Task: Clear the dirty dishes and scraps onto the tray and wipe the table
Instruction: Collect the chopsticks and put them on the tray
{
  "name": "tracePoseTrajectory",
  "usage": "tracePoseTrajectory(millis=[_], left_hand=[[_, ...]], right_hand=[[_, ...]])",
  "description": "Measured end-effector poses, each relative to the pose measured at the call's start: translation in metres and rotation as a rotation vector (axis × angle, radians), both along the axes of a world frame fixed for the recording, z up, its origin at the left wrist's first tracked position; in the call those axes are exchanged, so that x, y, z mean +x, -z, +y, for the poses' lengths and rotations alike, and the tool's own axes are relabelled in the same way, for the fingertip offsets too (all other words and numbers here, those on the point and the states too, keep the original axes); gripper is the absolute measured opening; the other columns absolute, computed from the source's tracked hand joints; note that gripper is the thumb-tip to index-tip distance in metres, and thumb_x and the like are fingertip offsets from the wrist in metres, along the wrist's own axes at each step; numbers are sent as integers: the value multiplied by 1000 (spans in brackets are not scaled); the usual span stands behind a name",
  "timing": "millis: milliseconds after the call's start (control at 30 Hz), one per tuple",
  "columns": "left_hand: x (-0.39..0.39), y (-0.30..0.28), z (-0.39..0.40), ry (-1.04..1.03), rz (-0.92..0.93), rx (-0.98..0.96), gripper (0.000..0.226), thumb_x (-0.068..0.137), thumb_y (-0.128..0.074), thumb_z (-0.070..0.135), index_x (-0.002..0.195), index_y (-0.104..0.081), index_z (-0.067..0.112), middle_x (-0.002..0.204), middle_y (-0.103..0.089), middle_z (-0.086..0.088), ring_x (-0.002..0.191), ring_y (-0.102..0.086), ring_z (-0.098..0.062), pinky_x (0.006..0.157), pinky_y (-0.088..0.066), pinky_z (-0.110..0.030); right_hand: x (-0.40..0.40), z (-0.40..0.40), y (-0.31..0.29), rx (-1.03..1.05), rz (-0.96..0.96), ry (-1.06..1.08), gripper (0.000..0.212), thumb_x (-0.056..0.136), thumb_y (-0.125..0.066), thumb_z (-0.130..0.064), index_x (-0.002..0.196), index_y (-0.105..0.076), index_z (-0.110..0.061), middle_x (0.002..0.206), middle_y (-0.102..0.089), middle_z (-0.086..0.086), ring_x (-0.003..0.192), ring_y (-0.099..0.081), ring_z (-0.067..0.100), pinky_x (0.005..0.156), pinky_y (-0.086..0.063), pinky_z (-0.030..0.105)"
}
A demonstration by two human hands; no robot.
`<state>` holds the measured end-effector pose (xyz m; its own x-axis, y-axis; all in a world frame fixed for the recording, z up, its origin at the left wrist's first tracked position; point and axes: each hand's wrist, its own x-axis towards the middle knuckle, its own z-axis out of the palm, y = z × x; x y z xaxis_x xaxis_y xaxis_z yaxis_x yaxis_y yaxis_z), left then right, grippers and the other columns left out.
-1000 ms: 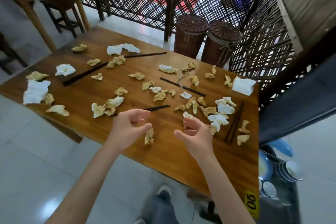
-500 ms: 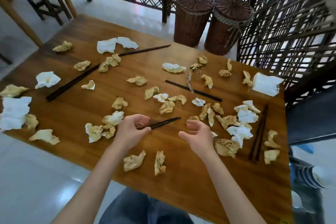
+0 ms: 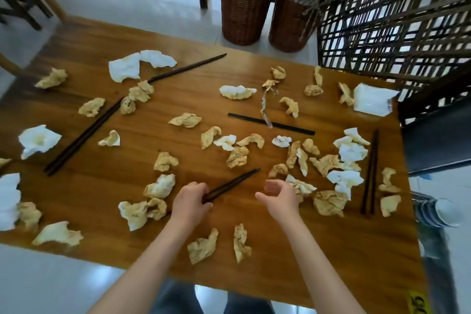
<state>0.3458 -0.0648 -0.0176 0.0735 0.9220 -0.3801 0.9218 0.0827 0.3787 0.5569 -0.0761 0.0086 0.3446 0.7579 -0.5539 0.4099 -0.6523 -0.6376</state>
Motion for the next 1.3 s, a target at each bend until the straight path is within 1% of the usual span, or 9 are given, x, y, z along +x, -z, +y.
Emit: tracePoseTrajectory(millis=[67, 167, 333, 533, 667, 800, 933, 1067, 1300], left_hand=[[0, 2, 5, 14, 15, -2, 29, 75, -76, 30, 98, -62, 21, 94, -58, 4, 92, -58, -15, 74, -47, -25], [0, 4, 12, 2, 15, -21, 23, 76, -75, 29, 92, -61, 21, 91, -58, 5, 87, -57, -14, 70, -46, -23], [1, 8, 20, 5, 10, -83, 13, 79, -73, 24, 86, -61, 24, 91, -62, 5, 84, -58, -13, 72, -50, -25], [5, 11, 19, 82, 42, -82, 13, 86, -64, 17, 98, -58, 19, 102, -60, 1, 93, -58, -16, 76, -46, -24], [7, 13, 16, 62, 12, -52, 20, 85, -60, 8, 102, -58, 19, 104, -58, 1, 97, -57, -16, 78, -45, -24], [6, 11, 12, 4, 37, -21, 15, 84, -67, 19, 96, -59, 19, 98, -56, 3, 92, -57, -14, 76, -48, -24], [7, 12, 14, -11, 73, -59, 11, 87, -63, 21, 97, -59, 17, 98, -58, 1, 92, -57, -16, 76, -48, -25], [12, 12, 16, 66, 158, -87, 12, 91, -57, 21, 101, -54, 15, 104, -57, -2, 97, -55, -19, 79, -48, -28], [14, 11, 17, 171, 262, -88, 13, 93, -52, 13, 106, -49, 14, 109, -56, -4, 100, -56, -22, 80, -46, -29]], right_hand=[[4, -2, 0, 4, 5, 36, 43, 76, -77, -23, 115, -60, -19, 98, -60, -9, 90, -55, 7, 76, -47, 21], [9, -3, 1, 4, 2, 70, 42, 76, -76, -23, 114, -60, -19, 99, -60, -8, 91, -55, 7, 75, -45, 21], [11, -4, 5, -18, -4, 109, 42, 76, -76, -23, 114, -60, -18, 94, -59, -10, 89, -55, 6, 76, -46, 22], [6, 5, 8, -50, 36, 101, 42, 78, -75, -22, 116, -60, -16, 99, -63, -6, 96, -58, 13, 86, -51, 30], [7, 15, 10, -61, 37, 90, 41, 79, -74, -23, 117, -59, -19, 103, -63, -6, 94, -57, 11, 76, -49, 24], [10, 21, 10, -60, 31, 100, 40, 78, -74, -25, 114, -60, -22, 99, -63, -8, 88, -56, 8, 60, -40, 16], [12, 21, 12, -57, 34, 105, 40, 77, -75, -25, 114, -61, -20, 95, -62, -9, 85, -56, 7, 63, -42, 17], [13, 19, 13, -51, 44, 115, 40, 77, -75, -22, 115, -61, -19, 94, -61, -9, 83, -55, 5, 63, -42, 16], [15, 16, 14, -50, 63, 125, 41, 77, -75, -20, 115, -61, -17, 95, -62, -7, 88, -57, 9, 77, -48, 25]])
